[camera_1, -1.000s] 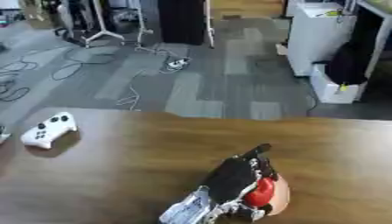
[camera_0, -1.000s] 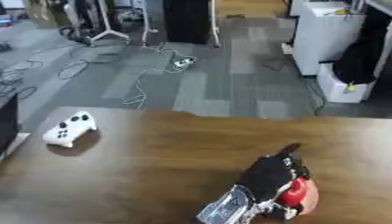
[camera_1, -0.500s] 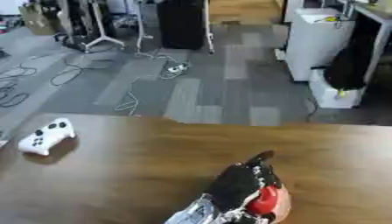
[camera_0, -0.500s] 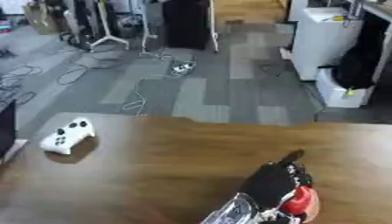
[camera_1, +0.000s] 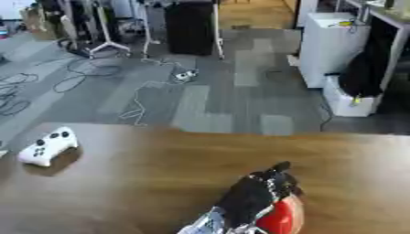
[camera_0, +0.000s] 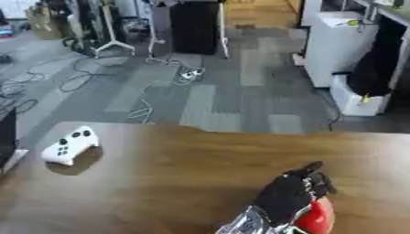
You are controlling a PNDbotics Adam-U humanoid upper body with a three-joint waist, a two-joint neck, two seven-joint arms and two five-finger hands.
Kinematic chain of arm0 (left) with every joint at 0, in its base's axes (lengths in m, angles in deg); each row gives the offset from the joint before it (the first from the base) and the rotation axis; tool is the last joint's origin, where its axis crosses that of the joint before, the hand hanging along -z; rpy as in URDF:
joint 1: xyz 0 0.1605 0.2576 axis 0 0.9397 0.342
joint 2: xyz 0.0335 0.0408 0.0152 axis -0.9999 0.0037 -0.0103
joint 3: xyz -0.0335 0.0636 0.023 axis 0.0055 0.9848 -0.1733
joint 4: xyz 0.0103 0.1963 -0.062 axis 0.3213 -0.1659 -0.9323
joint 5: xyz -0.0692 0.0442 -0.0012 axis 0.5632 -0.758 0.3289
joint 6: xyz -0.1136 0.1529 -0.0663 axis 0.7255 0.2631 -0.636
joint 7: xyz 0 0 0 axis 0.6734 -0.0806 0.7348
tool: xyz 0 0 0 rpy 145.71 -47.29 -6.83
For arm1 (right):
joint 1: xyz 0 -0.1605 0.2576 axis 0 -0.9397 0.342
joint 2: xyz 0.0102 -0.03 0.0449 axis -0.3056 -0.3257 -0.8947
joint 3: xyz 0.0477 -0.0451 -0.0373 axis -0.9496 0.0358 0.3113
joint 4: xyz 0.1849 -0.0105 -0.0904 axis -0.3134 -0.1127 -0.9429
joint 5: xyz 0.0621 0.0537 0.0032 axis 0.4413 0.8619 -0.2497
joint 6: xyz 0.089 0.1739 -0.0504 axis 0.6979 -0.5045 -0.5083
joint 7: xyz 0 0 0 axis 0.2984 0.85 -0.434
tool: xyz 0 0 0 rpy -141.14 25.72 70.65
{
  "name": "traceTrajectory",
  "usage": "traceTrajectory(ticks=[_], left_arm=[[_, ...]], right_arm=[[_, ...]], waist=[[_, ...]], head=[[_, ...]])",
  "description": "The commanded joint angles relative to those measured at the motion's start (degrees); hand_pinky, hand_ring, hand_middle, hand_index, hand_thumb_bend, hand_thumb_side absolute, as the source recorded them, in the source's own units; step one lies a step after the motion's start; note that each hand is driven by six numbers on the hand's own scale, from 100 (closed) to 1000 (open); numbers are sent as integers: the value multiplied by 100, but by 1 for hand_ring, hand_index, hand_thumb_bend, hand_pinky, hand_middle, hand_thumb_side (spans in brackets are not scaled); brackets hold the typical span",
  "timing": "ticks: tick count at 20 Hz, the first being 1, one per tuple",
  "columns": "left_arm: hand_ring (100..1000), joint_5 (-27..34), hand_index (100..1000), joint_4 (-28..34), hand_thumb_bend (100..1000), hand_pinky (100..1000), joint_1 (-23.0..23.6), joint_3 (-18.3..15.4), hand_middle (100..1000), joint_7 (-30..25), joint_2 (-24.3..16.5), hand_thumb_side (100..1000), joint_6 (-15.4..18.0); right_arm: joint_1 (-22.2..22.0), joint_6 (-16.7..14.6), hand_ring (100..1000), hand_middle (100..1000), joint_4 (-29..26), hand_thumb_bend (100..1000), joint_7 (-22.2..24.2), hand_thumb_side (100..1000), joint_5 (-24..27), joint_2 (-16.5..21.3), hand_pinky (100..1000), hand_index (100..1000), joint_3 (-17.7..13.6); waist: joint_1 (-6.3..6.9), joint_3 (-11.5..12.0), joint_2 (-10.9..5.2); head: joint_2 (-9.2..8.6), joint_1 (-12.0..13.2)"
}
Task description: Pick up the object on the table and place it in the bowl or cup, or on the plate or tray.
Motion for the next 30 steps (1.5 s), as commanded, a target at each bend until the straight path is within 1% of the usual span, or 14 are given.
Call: traceTrajectory(ticks=[1, 8, 14, 16, 17, 20, 22, 24, 27, 30], left_arm=[[1000, -30, 807, 59, 615, 685, -85, -47, 764, -52, -23, 754, 15], [1000, 22, 803, 301, 576, 671, -29, -24, 772, -243, -155, 747, -15], [1000, 220, 809, 787, 540, 675, 135, -5, 790, -470, -435, 734, 8], [1000, 456, 825, 928, 490, 674, 207, -23, 794, -489, -531, 732, -38], [1000, 734, 830, 975, 461, 669, 256, -35, 790, -493, -563, 745, -82], [1000, 1828, 836, 1121, 425, 672, 376, -57, 781, -467, -668, 763, -178], [1000, 2564, 837, 1267, 421, 678, 460, -87, 780, -385, -738, 765, -185], [1000, 3292, 836, 1408, 406, 679, 559, -116, 770, -251, -773, 787, -167], [1000, 4442, 835, 1535, 390, 666, 707, -148, 748, -82, -773, 824, -139], [1000, 5636, 840, 1630, 391, 666, 850, -187, 759, 46, -735, 834, -77]], right_arm=[[30, -5, 695, 917, -83, 252, -5, 717, -21, 15, 808, 900, 0], [-29, 0, 696, 917, -67, 251, -24, 716, -25, 41, 809, 900, -13], [-101, 5, 695, 916, -48, 250, -42, 716, -30, 90, 809, 899, -30], [-120, 6, 695, 916, -34, 250, -39, 716, -29, 100, 809, 899, -26], [-127, 5, 695, 916, -27, 250, -36, 715, -30, 106, 809, 899, -23], [-130, 2, 695, 916, -14, 249, -34, 715, -28, 113, 809, 899, -23], [-137, 1, 695, 916, -5, 249, -31, 715, -27, 122, 809, 899, -19], [-143, 1, 695, 916, 7, 245, -26, 715, -26, 128, 809, 899, -13], [-139, -1, 695, 916, 19, 198, -24, 726, -20, 148, 809, 898, -7], [-122, 4, 695, 916, 26, 181, -31, 729, -8, 179, 809, 898, -5]], waist=[[-30, 16, -96], [-30, 105, -169], [-27, 261, -265], [-28, 336, -292], [-30, 380, -303], [-40, 478, -323], [-48, 568, -333], [-53, 672, -354], [-53, 829, -397], [-49, 1013, -445]], head=[[-84, 12], [-59, -18], [-14, -124], [5, -162], [9, -181], [6, -231], [-10, -273], [-18, -307], [-38, -317], [-62, -341]])
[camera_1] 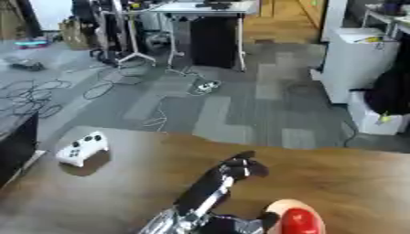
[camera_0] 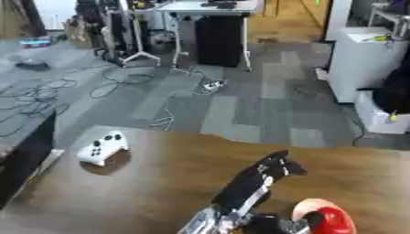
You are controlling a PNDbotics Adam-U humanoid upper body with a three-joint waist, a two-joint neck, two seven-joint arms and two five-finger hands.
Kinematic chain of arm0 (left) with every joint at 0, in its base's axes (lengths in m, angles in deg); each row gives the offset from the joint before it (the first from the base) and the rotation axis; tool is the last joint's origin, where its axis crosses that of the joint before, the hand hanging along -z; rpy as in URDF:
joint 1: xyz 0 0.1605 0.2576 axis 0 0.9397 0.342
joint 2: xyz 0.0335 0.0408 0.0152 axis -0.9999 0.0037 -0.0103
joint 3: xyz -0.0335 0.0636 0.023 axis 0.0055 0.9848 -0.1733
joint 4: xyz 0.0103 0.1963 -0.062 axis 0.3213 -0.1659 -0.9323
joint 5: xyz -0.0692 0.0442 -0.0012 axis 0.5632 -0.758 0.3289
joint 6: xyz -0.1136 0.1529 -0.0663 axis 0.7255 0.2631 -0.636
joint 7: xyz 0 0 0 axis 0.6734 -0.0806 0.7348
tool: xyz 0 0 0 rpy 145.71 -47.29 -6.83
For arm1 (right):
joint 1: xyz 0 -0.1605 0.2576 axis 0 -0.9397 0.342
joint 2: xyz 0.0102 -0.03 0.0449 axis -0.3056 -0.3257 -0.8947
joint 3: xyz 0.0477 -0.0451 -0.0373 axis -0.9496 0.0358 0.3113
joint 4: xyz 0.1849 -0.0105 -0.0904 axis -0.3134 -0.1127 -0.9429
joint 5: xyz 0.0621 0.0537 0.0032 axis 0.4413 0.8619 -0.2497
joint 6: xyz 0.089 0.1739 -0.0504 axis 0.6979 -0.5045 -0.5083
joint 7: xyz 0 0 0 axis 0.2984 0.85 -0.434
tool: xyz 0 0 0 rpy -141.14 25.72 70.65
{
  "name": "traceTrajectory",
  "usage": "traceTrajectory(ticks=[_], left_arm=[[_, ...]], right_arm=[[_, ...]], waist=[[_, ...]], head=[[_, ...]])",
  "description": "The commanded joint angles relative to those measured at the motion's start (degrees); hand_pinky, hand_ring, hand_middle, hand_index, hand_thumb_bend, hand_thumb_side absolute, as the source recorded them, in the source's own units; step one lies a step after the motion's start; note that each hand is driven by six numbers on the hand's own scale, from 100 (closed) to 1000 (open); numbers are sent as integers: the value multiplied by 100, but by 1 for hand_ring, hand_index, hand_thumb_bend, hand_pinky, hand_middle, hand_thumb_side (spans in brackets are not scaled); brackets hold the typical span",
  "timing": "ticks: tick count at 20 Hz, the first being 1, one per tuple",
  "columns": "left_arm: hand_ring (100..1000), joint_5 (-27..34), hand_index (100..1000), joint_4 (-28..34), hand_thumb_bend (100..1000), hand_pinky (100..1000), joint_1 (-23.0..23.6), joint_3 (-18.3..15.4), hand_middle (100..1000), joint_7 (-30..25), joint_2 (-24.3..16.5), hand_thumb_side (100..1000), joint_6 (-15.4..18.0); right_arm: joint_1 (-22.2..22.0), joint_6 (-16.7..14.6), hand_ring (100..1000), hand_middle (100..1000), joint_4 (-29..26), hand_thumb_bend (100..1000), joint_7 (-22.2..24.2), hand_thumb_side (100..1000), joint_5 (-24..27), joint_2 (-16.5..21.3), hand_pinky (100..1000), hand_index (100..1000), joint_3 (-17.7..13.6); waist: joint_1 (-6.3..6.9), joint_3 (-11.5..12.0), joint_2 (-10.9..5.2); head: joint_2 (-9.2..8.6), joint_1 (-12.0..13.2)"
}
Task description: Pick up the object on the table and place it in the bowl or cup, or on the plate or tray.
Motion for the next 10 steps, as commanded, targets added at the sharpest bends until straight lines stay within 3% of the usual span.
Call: traceTrajectory(ticks=[1, 4, 5, 10], left_arm=[[1000, 1194, 842, 235, 392, 676, 49, -106, 763, 156, -51, 836, 79], [1000, 2039, 847, 309, 388, 709, 189, -150, 797, 257, 19, 845, 175], [1000, 2258, 858, 323, 376, 771, 243, -168, 834, 301, 44, 854, 205], [1000, 2809, 869, 275, 369, 793, 618, -173, 839, 383, 261, 912, 308]], right_arm=[[48, -15, 695, 916, -56, 181, -8, 729, 16, 124, 809, 898, 1], [83, -16, 694, 916, -54, 179, -3, 729, 36, 141, 809, 899, 11], [98, -18, 695, 916, -55, 179, 1, 729, 44, 147, 809, 899, 16], [165, -21, 695, 917, -63, 176, 24, 729, 85, 162, 809, 899, 38]], waist=[[-16, 102, -133], [-26, 286, -176], [-31, 351, -188], [-52, 642, -221]], head=[[-81, -75], [-117, -97], [-132, -103], [-208, -122]])
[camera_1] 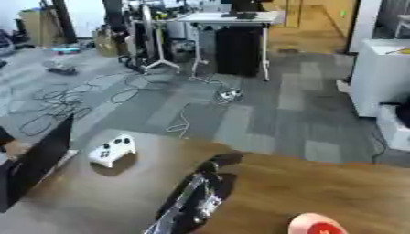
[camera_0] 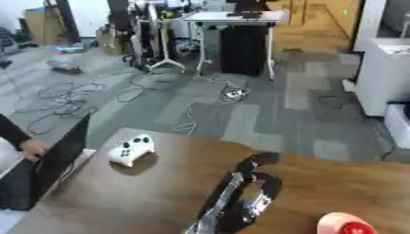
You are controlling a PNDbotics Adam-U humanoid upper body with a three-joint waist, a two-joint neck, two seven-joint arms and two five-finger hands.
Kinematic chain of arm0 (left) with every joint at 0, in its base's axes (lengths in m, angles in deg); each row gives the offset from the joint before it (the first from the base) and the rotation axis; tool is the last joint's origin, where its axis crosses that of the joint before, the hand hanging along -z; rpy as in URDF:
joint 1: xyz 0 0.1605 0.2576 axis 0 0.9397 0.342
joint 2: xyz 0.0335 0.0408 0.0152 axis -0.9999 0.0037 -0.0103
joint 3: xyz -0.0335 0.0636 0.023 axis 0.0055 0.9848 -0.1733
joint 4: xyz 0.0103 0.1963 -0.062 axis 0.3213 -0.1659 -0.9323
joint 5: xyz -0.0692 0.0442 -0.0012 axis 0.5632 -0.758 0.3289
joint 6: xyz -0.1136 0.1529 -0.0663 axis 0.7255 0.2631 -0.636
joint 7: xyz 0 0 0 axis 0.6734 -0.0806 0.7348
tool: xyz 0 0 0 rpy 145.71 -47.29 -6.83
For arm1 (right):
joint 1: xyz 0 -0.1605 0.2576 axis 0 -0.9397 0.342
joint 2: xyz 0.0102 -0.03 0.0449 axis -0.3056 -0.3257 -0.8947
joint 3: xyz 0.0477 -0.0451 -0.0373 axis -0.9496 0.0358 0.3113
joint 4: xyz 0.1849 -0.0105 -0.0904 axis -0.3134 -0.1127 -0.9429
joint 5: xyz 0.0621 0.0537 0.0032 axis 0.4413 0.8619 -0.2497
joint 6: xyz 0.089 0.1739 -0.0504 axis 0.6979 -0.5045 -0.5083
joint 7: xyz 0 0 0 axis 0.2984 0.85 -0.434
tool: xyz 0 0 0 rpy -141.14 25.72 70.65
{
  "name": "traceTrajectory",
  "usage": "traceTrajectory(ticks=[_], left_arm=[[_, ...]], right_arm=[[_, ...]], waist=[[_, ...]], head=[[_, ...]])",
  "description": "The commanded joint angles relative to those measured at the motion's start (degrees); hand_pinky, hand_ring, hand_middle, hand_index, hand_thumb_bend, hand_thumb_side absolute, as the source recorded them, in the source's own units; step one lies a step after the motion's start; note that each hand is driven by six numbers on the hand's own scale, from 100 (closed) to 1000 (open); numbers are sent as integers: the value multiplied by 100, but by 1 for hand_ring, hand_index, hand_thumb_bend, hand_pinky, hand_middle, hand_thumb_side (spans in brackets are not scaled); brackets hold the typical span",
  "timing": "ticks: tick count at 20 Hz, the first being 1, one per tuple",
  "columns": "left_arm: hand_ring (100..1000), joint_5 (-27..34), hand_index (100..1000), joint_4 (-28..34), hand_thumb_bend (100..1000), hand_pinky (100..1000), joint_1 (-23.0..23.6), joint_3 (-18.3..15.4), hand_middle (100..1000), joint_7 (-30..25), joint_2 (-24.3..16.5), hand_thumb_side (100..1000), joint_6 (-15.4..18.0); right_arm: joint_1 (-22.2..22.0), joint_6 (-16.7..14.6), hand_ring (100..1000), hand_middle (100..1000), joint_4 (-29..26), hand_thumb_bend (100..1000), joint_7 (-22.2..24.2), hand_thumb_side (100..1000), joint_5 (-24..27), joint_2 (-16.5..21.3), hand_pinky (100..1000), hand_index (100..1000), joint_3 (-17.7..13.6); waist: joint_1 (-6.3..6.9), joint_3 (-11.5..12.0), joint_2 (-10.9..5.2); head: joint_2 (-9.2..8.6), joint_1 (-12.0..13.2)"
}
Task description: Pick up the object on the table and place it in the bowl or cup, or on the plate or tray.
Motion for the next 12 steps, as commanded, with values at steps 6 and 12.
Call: traceTrajectory(ticks=[6, 12], left_arm=[[1000, 588, 850, -73, 409, 904, 545, -26, 811, 143, 433, 956, 281], [1000, 413, 814, -151, 535, 820, 795, 60, 708, -58, 547, 989, 535]], right_arm=[[144, -19, 699, 917, -69, 174, 34, 728, 76, 80, 809, 899, 37], [176, -36, 704, 915, -57, 174, 55, 724, 96, 54, 809, 899, 62]], waist=[[-53, 299, -99], [-78, 399, -79]], head=[[-132, -98], [-120, -83]])
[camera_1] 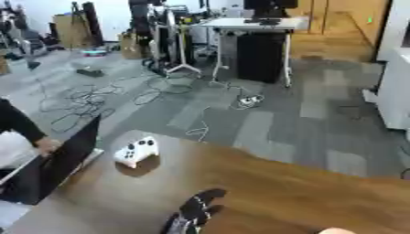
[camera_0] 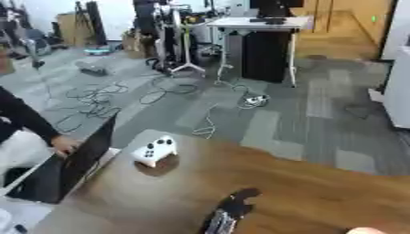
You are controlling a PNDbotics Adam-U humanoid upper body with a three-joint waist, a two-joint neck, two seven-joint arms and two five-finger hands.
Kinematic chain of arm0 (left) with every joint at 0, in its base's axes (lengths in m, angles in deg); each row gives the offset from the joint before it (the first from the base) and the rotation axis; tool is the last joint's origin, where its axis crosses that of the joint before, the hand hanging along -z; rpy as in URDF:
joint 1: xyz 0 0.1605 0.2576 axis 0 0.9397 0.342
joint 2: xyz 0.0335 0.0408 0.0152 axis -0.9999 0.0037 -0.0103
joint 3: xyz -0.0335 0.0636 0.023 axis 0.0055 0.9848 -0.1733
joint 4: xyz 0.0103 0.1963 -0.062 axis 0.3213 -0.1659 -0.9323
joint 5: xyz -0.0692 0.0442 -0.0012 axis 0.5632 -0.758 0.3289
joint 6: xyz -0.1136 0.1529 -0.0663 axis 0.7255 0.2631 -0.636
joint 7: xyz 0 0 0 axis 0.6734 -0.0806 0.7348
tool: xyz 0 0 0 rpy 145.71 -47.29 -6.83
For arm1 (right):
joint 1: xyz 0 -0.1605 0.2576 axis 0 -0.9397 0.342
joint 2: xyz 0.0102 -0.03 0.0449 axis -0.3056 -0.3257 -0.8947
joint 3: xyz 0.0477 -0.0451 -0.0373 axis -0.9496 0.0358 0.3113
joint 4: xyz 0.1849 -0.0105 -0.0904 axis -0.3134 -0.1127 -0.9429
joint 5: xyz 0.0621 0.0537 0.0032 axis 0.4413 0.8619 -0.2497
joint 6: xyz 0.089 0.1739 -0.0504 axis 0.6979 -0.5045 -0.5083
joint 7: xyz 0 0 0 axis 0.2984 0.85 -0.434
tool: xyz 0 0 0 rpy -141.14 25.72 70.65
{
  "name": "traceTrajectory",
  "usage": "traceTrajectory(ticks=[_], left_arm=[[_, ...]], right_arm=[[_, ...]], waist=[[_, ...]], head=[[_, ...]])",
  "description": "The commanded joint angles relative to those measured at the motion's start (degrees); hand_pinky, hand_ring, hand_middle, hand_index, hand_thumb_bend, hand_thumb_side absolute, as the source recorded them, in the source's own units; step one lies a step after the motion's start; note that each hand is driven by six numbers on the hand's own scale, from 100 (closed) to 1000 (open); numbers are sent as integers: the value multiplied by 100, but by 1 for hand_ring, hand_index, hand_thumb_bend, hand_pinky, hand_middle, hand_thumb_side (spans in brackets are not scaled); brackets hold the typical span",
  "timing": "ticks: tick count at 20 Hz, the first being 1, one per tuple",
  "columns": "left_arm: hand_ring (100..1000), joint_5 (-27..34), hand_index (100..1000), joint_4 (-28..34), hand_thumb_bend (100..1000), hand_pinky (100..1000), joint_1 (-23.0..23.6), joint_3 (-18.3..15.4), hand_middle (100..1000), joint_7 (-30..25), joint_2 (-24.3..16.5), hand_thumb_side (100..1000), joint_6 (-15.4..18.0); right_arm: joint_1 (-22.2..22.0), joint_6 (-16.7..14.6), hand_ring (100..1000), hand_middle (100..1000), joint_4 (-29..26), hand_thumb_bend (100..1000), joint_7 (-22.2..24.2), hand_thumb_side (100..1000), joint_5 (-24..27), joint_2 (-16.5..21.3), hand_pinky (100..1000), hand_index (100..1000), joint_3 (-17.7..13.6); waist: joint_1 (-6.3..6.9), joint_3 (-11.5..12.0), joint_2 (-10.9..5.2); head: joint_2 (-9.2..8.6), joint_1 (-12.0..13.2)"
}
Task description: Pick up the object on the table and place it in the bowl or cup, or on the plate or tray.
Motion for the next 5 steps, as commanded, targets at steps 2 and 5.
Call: traceTrajectory(ticks=[2, 5], left_arm=[[1000, -258, 816, 14, 472, 754, 76, 42, 710, -241, 15, 1000, 136], [1000, -571, 822, -15, 420, 655, 184, 38, 746, -252, 61, 1000, 156]], right_arm=[[62, -15, 704, 915, -51, 169, 36, 729, 19, 41, 809, 899, 22], [51, -23, 705, 915, -38, 168, 49, 729, 15, 15, 809, 899, 39]], waist=[[-22, 15, -58], [-42, 11, -37]], head=[[-58, -42], [-8, -44]])
